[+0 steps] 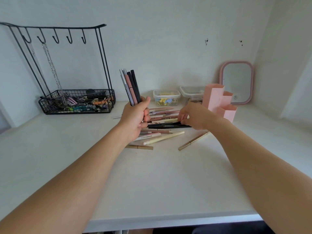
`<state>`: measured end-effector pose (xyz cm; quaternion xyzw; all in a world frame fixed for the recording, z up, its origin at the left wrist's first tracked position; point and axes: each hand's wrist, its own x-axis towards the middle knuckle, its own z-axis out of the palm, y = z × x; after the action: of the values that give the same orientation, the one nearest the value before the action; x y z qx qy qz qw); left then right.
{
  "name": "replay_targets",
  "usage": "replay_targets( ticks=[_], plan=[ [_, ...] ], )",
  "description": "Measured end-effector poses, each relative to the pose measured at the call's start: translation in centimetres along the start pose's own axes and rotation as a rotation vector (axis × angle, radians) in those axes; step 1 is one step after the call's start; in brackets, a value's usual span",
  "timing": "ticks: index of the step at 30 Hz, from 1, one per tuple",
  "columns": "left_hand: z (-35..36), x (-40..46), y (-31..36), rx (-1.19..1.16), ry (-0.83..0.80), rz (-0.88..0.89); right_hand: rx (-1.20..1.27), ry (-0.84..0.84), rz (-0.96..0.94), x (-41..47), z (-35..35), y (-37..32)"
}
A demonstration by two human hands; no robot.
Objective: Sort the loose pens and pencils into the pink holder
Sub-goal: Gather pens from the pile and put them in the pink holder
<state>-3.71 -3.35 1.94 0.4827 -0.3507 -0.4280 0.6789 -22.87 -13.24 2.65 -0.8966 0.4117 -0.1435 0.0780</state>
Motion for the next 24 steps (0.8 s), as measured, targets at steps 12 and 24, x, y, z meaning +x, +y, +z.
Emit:
replay_targets(
  ticks=[12, 24],
  plan=[
    [0.3, -0.6, -0.1, 0.139, -0.032, -0.025, 0.106, 0.046, 0.002, 0.5, -0.7, 0.2],
    [1.1, -1.4, -0.5, 0.178, -0.177, -0.087, 1.239, 0.149, -0.095, -0.8, -0.7, -4.7]
  ],
)
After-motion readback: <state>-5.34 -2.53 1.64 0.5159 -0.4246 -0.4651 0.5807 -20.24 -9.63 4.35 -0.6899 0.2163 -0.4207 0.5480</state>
